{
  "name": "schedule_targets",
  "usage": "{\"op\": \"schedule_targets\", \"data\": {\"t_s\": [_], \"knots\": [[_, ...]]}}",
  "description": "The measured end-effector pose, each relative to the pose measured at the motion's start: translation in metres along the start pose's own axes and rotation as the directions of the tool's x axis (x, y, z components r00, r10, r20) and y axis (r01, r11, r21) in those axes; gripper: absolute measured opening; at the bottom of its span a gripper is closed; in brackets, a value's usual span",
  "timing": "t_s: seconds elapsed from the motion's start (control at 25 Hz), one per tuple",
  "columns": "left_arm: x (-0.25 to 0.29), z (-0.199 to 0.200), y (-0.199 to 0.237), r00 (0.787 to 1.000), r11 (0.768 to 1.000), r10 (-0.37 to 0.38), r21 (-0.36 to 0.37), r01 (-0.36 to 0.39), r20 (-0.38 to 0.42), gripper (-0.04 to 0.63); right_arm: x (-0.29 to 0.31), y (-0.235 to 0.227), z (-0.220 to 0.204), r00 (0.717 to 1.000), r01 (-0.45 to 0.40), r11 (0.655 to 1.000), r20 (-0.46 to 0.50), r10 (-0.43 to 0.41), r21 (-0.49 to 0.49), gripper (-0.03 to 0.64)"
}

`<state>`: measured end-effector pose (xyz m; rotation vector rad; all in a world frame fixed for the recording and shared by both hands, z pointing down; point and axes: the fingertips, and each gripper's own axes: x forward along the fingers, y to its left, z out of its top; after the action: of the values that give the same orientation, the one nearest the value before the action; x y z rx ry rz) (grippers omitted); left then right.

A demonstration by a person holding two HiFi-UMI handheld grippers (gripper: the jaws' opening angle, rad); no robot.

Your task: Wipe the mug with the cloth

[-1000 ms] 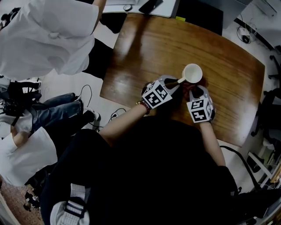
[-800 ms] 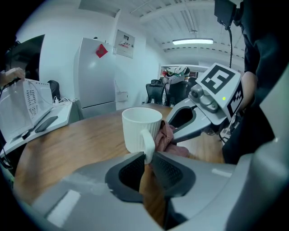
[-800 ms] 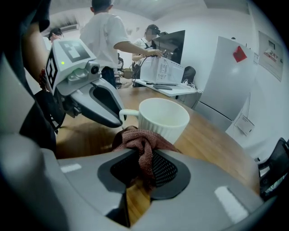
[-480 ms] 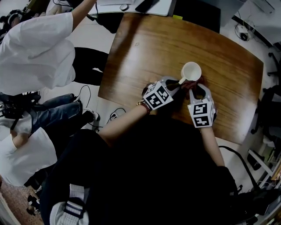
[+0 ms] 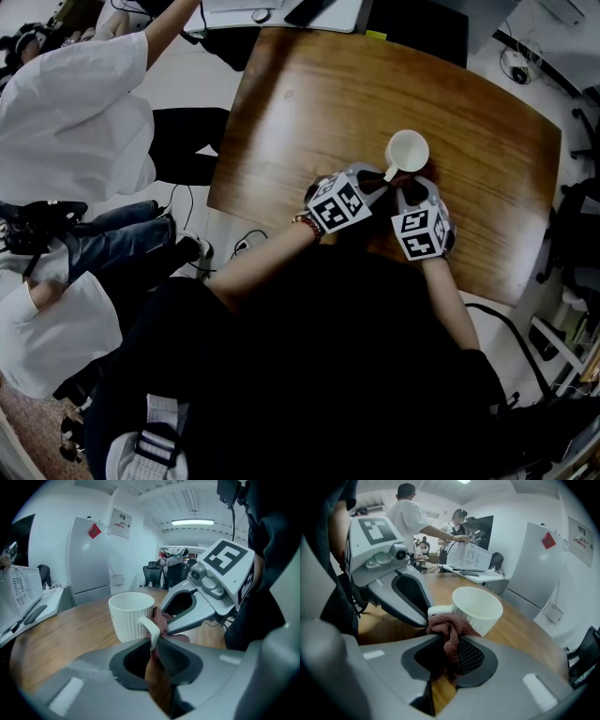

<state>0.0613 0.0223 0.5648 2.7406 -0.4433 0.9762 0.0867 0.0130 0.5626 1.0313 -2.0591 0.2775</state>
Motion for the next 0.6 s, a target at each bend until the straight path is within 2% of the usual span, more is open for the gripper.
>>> {"op": "schedule_targets", "data": {"t_s": [0.32, 0.48, 0.6], "knots": [[0.000, 0.000, 0.000, 1.000, 1.000, -0.012, 0.007, 0.012, -0.005, 0.060, 0.012, 0.004, -0.008, 0.999, -0.037, 0.999, -0.030, 0.037, -0.011, 0.080], [0.000, -0.001, 0.001, 1.000, 1.000, -0.009, 0.002, 0.009, -0.002, 0.061, 0.006, 0.001, -0.006, 0.999, -0.046, 0.999, -0.013, 0.046, 0.018, 0.081], [-0.001, 0.000, 0.002, 1.000, 1.000, -0.020, 0.011, 0.020, 0.000, 0.063, -0.008, -0.009, -0.004, 1.000, -0.019, 0.999, 0.009, 0.019, 0.048, 0.081]]}}
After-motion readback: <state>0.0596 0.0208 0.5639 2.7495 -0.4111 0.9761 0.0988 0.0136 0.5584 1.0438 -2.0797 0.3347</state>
